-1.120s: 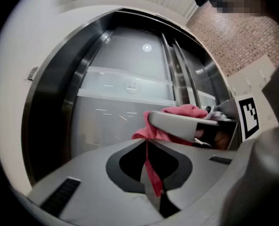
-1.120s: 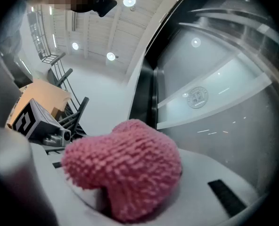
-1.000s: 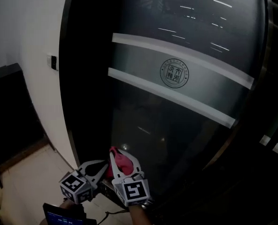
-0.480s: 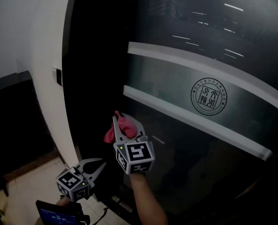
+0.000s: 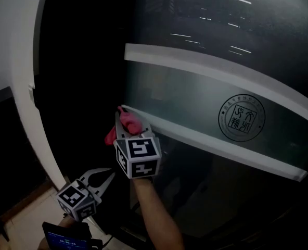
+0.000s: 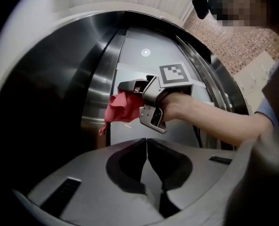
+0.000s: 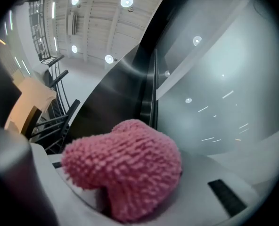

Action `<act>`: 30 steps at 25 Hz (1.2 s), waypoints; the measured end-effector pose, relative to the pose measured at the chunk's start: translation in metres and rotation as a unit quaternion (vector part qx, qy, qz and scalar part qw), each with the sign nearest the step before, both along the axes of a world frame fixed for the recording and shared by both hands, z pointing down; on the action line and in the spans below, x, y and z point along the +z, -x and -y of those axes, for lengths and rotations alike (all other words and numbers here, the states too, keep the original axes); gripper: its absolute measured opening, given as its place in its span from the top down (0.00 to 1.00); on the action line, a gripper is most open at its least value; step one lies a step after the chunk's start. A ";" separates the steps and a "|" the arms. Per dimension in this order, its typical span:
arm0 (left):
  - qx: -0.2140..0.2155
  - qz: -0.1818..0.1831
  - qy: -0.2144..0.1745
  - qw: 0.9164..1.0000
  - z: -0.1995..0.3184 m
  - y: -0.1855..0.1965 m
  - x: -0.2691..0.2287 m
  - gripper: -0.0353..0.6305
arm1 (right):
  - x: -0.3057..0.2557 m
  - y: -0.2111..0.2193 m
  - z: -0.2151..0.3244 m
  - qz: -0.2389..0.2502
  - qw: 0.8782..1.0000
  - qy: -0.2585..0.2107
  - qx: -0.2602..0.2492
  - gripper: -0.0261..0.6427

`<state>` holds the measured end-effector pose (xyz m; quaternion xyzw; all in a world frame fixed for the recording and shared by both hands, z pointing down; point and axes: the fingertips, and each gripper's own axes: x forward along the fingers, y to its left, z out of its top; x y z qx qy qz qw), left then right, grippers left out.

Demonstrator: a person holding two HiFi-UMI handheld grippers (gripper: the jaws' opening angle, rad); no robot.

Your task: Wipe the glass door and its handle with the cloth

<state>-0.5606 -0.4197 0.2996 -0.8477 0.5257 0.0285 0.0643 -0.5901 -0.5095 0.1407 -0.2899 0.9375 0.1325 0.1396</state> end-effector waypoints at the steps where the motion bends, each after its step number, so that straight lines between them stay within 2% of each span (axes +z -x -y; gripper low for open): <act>1: 0.020 -0.002 0.001 1.000 0.009 -0.004 -0.002 0.92 | -0.002 -0.007 0.004 -0.004 1.000 -0.006 0.016 0.89; 7: 0.135 -0.018 0.006 0.991 0.043 -0.036 -0.011 0.93 | -0.010 -0.099 0.004 0.007 0.992 -0.022 0.121 0.89; 10: 0.187 -0.021 0.003 0.982 0.050 -0.070 -0.012 0.93 | -0.012 -0.168 -0.006 0.009 0.980 -0.031 0.194 0.89; 14: 0.243 -0.031 0.001 0.970 0.047 -0.131 -0.014 0.93 | -0.006 -0.272 -0.024 0.009 0.958 -0.025 0.286 0.89; 19: 0.280 -0.030 -0.005 0.959 0.036 -0.212 -0.014 0.93 | 0.002 -0.398 -0.051 0.031 0.930 -0.015 0.365 0.89; 23: 0.298 -0.029 -0.006 0.954 0.027 -0.261 -0.014 0.93 | 0.009 -0.478 -0.069 0.052 0.908 -0.006 0.416 0.89; 26: 0.306 -0.031 -0.004 0.952 0.024 -0.287 -0.013 0.93 | 0.013 -0.517 -0.078 0.057 0.895 0.000 0.442 0.89; 30: 0.311 -0.023 -0.010 0.950 0.025 -0.304 -0.005 0.93 | 0.018 -0.545 -0.079 0.056 0.887 0.009 0.458 0.89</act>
